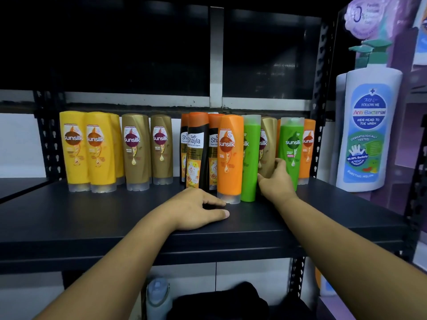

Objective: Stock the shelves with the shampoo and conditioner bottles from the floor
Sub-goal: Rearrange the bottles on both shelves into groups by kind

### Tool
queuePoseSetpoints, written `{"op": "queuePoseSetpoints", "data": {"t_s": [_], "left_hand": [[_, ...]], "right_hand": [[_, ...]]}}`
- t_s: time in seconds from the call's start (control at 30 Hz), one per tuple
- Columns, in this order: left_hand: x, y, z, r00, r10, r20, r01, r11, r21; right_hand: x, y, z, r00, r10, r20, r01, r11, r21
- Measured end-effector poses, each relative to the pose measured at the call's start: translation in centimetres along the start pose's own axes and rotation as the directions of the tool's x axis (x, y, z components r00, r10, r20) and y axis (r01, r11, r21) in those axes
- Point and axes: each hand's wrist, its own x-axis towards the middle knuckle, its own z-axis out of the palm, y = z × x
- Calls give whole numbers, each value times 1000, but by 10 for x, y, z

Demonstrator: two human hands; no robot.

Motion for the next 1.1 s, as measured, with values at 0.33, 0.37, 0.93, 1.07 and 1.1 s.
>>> {"op": "queuePoseSetpoints", "data": {"t_s": [0.33,0.37,0.93,1.07,1.1], "left_hand": [[2,-5,0,1000,-12,21,12,1000,7],[2,-5,0,1000,-12,17,12,1000,-3],[-3,2,-1,998,6,-60,-5,1000,13],[-9,1,-6,1000,13,-8,-13,998,68],[-12,-3,-10,1000,9,8,-10,996,83]], "right_hand": [[-5,-3,-1,999,49,2,-49,999,-5],[-6,-3,-2,998,55,-4,-55,998,-7],[-95,-26,-63,971,-61,231,86,991,-98],[-111,-41,-48,946,-92,310,111,993,-45],[-113,-44,-42,940,-100,325,118,992,-35]]}}
